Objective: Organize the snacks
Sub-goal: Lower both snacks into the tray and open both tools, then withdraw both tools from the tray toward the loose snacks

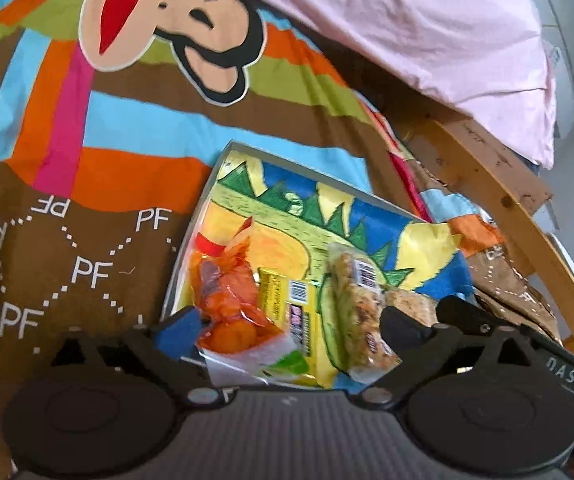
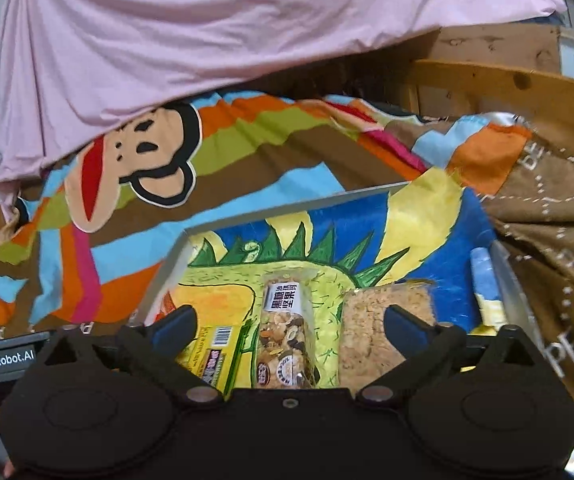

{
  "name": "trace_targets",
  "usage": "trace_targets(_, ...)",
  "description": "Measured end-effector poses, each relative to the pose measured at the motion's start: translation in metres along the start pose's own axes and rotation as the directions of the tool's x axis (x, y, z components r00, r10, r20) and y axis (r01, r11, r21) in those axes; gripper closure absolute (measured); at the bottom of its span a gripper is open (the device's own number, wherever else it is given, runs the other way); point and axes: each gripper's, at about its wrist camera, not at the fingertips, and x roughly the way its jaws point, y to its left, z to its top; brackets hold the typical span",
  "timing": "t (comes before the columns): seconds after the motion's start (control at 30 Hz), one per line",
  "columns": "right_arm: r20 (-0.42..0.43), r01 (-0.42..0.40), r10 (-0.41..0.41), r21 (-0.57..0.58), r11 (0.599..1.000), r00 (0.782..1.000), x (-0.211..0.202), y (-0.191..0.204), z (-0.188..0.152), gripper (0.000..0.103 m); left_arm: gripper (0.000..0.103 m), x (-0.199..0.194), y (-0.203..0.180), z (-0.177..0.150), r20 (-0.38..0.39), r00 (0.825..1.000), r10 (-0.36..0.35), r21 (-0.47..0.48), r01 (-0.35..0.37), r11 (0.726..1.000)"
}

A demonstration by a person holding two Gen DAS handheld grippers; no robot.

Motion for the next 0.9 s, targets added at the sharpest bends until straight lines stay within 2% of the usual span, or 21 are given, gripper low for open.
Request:
trace_targets(0.07,0.009,0.003,-0.003,-0.002,1.000,1.000,-0.014,-0.001,0.001,0.001,0.003,-0.010,-0.006,-0.005,0.009,1.000,0.015,0.016,-0.015,1.000)
trace_targets(0.23,0.032,0.013,-0.012,-0.026,1.000,0.999,-0.046,-0.002,-0.006,0.001,0.001,-0.039,-0.020,-0.021,0.063,0.991,0.119,0.047,-0.122,0.991)
trace_targets(0.37,0.042,0.032,-0.030,-0.055,0.998,0.999,-0.074,-0.007,-0.014,0.001,0.001,-0.063,-0.030,-0.031,0.101,0.983,0.155,0.073,-0.162,0.984)
trace_targets(0.63,0.057,0.070,-0.067,-0.060,0.996,0.996,-0.132,-0.022,-0.037,0.001,0.000,-0.115,-0.053,-0.057,0.219,0.961,0.172,0.148,-0.207,0.967)
trace_targets(0.77,0.053,0.094,-0.089,-0.099,0.991,0.995,-0.157,-0.023,-0.051,0.001,0.000,-0.133,-0.059,-0.072,0.218,0.961,0.171,0.189,-0.213,0.959)
trace_targets(0.9,-0.008,0.111,-0.112,-0.114,0.987,0.994,-0.177,-0.024,-0.075,0.001,0.000,-0.145,-0.058,-0.091,0.201,0.960,0.194,0.223,-0.238,0.945)
